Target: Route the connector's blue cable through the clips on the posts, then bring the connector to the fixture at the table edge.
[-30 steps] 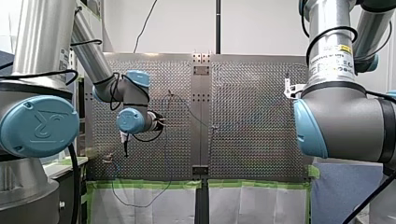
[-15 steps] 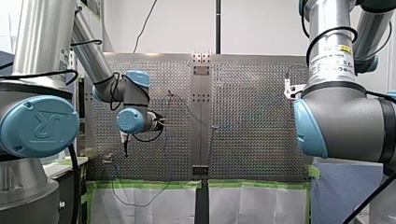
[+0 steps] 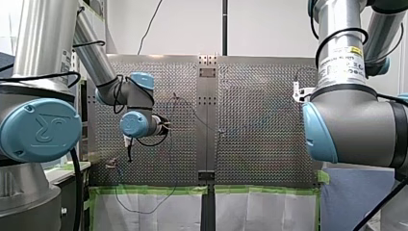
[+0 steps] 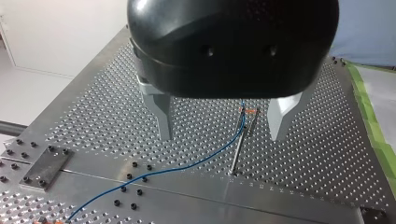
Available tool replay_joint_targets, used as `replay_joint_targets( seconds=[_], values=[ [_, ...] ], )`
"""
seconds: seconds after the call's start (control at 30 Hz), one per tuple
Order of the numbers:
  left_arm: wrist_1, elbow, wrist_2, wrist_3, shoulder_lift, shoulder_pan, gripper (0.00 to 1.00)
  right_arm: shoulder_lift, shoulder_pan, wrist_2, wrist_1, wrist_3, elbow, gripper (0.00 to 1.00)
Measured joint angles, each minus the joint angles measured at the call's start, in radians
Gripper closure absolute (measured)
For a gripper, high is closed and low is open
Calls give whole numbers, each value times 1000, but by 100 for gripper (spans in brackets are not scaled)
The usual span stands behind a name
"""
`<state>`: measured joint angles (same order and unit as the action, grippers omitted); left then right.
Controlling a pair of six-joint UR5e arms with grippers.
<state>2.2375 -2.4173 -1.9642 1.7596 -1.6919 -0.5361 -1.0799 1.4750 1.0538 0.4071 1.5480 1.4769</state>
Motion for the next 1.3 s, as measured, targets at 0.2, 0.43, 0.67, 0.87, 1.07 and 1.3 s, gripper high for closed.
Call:
replay_joint_targets(
  seconds=[0.2, 0.43, 0.67, 0.87, 1.07, 1.3],
  values=[
    [-1, 0, 0, 0, 0, 0, 0, 1, 0, 1, 4, 0, 0, 100],
    [-1, 0, 0, 0, 0, 0, 0, 1, 3, 3, 10, 1, 0, 94],
    [-1, 0, -1, 0, 0, 0, 0, 2, 5, 8, 20, 2, 0, 34],
    [-1, 0, 0, 0, 1, 0, 0, 2, 5, 11, 21, 2, -1, 2],
    [-1, 0, 0, 0, 0, 0, 0, 4, 4, 10, 18, -2, 0, 2],
    [0, 0, 0, 0, 1, 2, 0, 4, 5, 10, 12, -4, 0, 2]
  ],
)
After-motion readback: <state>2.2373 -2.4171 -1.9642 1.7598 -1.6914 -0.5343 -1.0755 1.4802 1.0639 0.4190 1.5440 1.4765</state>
